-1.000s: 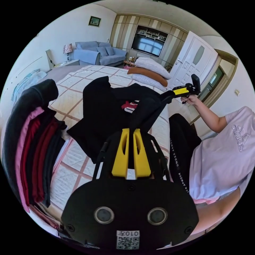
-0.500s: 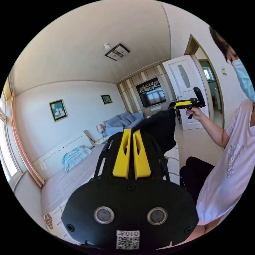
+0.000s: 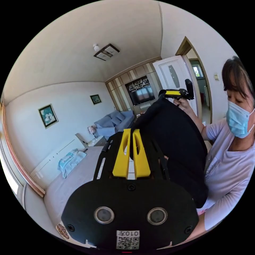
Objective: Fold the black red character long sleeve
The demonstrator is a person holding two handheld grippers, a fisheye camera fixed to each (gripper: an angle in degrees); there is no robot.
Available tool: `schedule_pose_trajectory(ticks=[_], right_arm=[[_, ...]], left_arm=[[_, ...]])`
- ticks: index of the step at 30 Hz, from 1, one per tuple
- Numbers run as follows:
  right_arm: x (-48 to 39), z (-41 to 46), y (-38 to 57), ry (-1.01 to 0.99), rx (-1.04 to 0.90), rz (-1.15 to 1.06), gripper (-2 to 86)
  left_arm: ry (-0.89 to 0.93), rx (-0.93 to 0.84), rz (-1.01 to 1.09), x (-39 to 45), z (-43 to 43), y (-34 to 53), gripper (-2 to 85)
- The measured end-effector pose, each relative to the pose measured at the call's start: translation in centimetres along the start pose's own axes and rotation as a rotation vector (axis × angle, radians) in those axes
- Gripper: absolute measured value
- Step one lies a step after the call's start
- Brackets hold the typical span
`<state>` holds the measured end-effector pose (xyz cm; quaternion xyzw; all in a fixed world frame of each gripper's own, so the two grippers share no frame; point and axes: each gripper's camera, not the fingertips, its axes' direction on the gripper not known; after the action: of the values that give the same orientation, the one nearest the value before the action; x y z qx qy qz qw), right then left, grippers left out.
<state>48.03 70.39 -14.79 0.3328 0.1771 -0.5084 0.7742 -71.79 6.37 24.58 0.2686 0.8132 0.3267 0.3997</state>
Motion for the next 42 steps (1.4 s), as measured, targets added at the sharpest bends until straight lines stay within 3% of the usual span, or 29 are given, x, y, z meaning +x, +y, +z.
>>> schedule_pose_trajectory(ticks=[3, 6, 9, 13, 16, 22, 26, 30, 36, 40, 42], right_arm=[[2.4, 9.5, 4.1, -0.08, -0.083, 0.147, 2.7], [5.0, 11.5, 1.9, -0.036, -0.06, 0.176, 2.7], [6.0, 8.9, -2.4, 0.138, 0.045, 0.135, 2.7], [6.1, 7.0, -2.0, 0.146, 0.118, 0.164, 2.6], [3.9, 11.1, 3.7, 0.039, 0.02, 0.183, 2.7], [-7.0, 23.3, 22.7, -0.286, -0.316, 0.259, 2.9], [-13.7, 26.2, 33.2, -0.416, -0.469, 0.383, 2.9], [-19.0, 27.8, 39.5, -0.524, -0.62, 0.396, 3.0], [-17.7, 25.6, 39.4, -0.559, -0.521, 0.387, 3.1], [-20.0, 24.9, 38.4, -0.53, -0.588, 0.183, 3.0], [-20.4, 25.4, 40.0, -0.541, -0.617, 0.2, 3.0]], left_arm=[[0.128, -0.04, -0.175, -5.6, 8.2, 4.4, -0.4], [0.239, 0.047, -0.315, -10.8, 12.1, 4.5, -0.4], [0.054, 0.108, -0.17, -11.1, 10.8, -0.6, -0.4], [-0.074, 0.2, -0.007, -8.9, 8.4, -3.5, -0.4], [-0.078, 0.118, 0.097, -6.1, 10.6, -0.7, -0.3], [0.085, -0.267, 0.149, -0.3, 20.2, 15.3, -0.3], [0.324, -0.364, -0.042, 4.6, 25.7, 29.2, -0.3], [0.43, -0.487, -0.233, 9.6, 29.2, 38.4, -0.3], [0.46, -0.466, -0.192, 11.1, 29.9, 38.6, -0.2], [0.426, -0.518, -0.073, 11.5, 29.4, 36.8, -0.2], [0.455, -0.535, -0.08, 12.0, 30.0, 37.2, -0.2]])
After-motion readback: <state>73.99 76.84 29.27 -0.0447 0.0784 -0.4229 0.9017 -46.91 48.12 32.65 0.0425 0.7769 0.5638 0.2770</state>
